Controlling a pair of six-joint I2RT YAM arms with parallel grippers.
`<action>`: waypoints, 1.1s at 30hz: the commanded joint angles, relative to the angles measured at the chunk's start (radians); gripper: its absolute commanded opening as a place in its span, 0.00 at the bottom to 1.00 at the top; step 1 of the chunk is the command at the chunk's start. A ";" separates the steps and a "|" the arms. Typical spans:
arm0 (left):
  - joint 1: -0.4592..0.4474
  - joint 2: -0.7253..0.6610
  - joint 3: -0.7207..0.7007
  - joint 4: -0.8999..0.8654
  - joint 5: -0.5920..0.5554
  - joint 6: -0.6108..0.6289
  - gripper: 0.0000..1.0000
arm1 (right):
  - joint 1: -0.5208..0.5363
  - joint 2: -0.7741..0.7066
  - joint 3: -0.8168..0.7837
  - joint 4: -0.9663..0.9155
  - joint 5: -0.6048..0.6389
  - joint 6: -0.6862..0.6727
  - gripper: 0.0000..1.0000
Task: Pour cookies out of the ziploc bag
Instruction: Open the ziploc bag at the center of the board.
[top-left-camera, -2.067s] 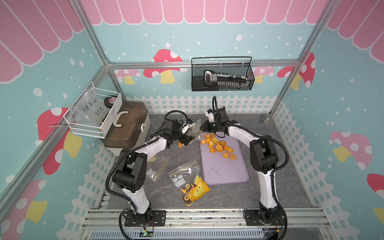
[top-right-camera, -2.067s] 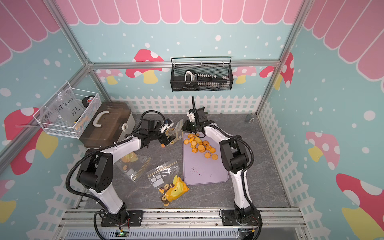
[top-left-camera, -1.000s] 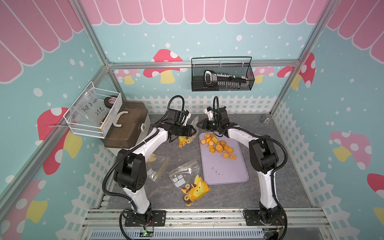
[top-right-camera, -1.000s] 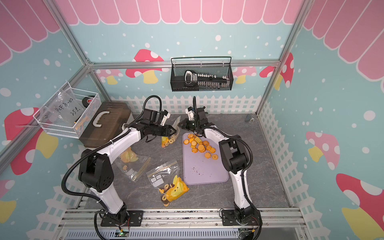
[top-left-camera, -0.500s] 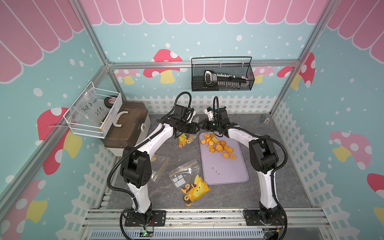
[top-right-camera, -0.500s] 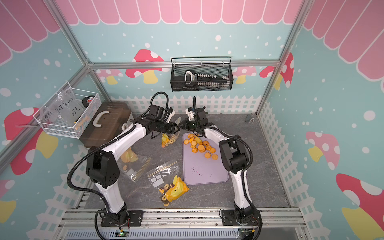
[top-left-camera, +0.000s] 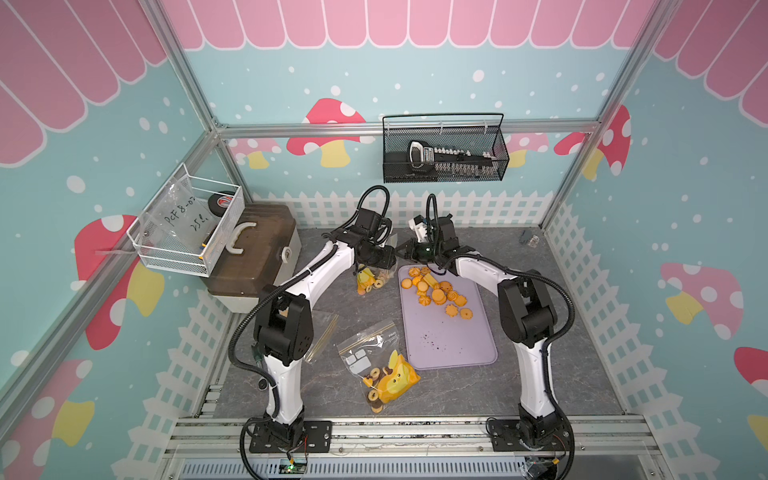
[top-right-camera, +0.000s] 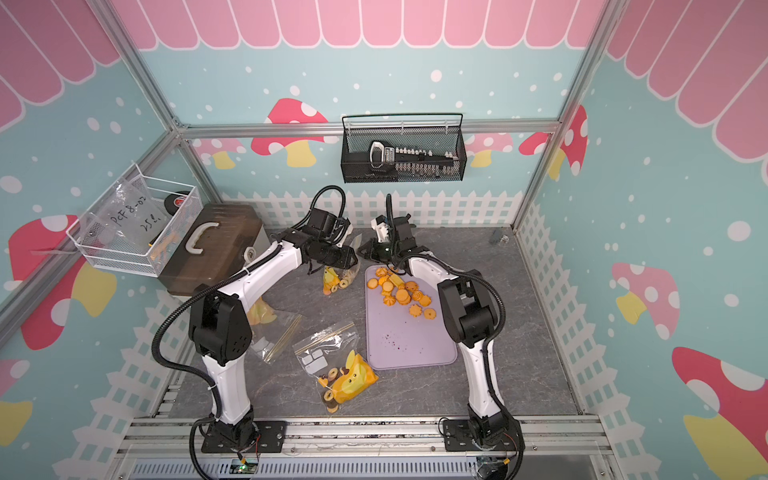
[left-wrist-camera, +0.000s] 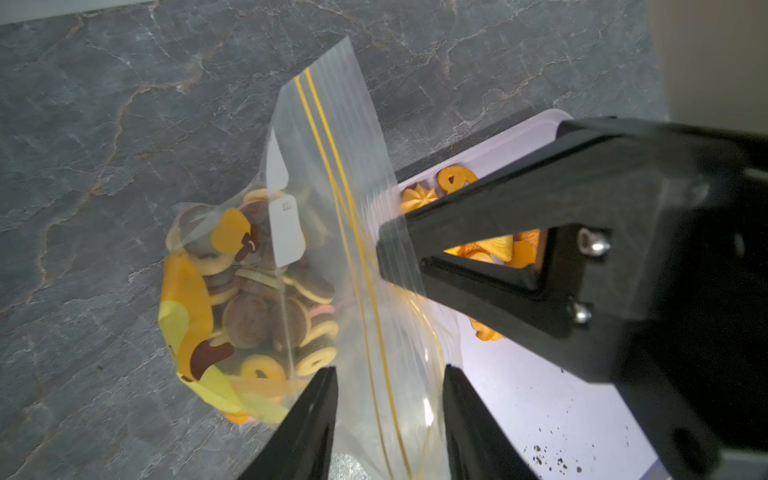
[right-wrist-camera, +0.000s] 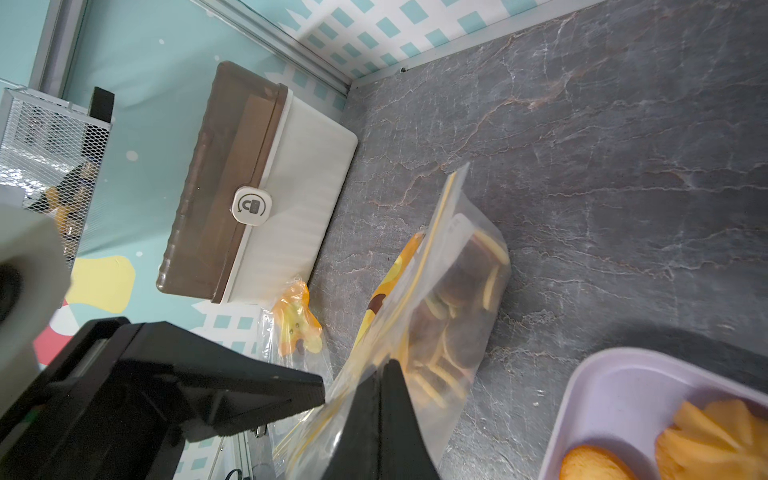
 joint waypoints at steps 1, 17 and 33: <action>-0.002 0.022 0.032 -0.044 -0.059 0.016 0.41 | 0.007 -0.029 -0.011 0.000 -0.007 -0.018 0.00; -0.003 0.077 0.094 -0.068 -0.102 -0.023 0.03 | 0.002 -0.076 -0.045 -0.107 0.048 -0.087 0.00; -0.002 0.038 0.068 -0.022 -0.113 -0.079 0.00 | -0.021 -0.108 -0.032 -0.423 0.324 -0.237 0.00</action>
